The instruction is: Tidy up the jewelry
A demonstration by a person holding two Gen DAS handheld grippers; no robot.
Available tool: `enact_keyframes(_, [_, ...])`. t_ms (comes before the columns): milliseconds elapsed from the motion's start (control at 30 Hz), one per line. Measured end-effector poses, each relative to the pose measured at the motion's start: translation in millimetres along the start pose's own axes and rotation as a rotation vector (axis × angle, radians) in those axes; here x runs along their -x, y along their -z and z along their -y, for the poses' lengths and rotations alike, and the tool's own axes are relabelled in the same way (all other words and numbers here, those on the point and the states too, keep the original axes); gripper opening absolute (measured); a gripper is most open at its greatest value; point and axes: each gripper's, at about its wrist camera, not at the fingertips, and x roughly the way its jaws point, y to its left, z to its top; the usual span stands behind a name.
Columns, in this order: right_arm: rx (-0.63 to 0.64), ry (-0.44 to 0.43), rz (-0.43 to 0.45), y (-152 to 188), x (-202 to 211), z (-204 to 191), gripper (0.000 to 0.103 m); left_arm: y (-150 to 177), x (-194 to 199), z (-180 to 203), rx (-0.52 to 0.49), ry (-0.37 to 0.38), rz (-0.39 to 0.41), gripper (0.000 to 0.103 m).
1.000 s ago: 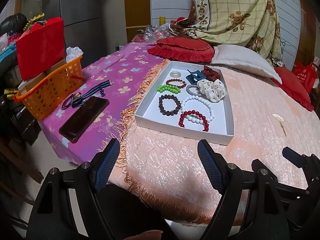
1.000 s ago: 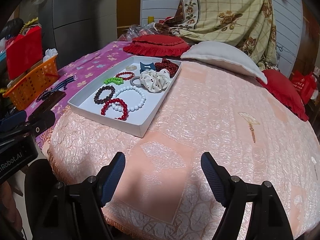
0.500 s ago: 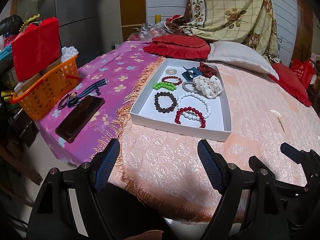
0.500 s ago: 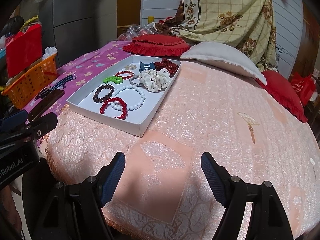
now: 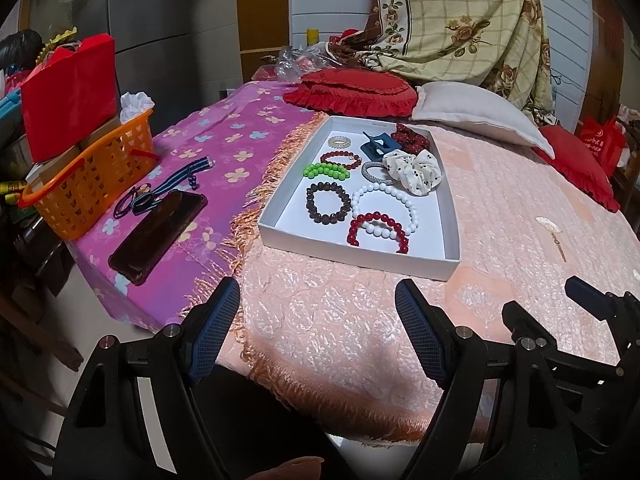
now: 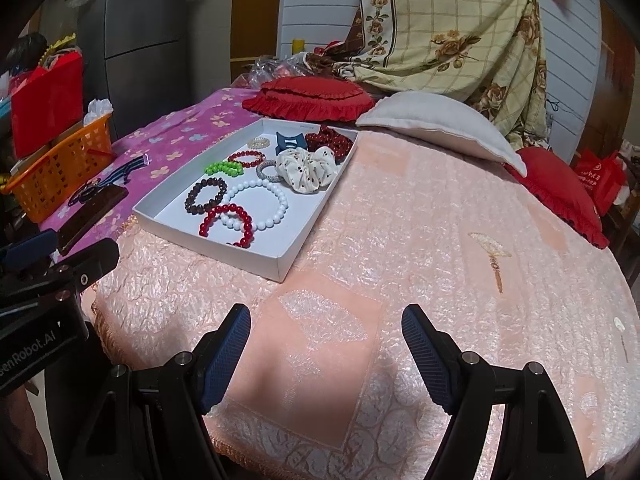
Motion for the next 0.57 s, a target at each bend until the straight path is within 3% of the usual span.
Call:
enact_keyframes(300, [-0.002,-0.011,0.017,-1.5,5.3,0.0,0.076,-5.4,3.4,0.2,-0.018,-0.003,0.015,0.080])
enact_keyframes(567, [-0.035,-0.052,0.013,-5.1,6.2,10.6,0.076,-28.7,18.6,12.3,-0.048,-0.027,0.078,0.080])
